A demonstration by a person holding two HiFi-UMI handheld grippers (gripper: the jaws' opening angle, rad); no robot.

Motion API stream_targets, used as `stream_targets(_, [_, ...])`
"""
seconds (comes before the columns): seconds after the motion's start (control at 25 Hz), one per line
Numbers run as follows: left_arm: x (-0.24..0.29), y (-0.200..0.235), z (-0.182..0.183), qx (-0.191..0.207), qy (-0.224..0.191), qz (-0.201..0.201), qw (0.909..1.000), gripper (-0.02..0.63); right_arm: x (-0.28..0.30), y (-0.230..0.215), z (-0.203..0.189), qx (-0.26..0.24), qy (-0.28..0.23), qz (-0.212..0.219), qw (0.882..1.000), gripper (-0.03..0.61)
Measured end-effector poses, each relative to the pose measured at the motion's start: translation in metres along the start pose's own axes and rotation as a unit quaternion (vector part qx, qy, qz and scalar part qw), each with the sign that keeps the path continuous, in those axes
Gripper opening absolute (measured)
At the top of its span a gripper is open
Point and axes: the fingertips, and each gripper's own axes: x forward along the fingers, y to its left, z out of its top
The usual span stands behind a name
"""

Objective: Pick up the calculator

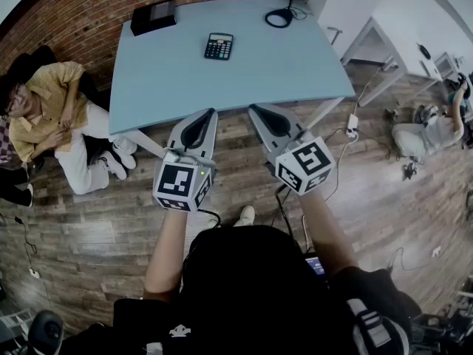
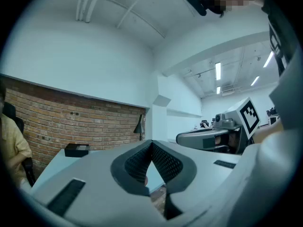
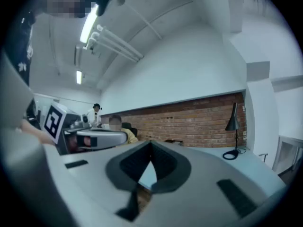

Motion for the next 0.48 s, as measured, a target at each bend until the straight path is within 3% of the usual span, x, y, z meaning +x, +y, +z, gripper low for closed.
stream_targets(0.48, [0.013, -0.014, -0.003, 0.005, 0.004, 0.009, 0.9999, 0.008, -0.011, -0.021, -0.009, 0.011, -0.007, 0.003, 1.0, 0.002])
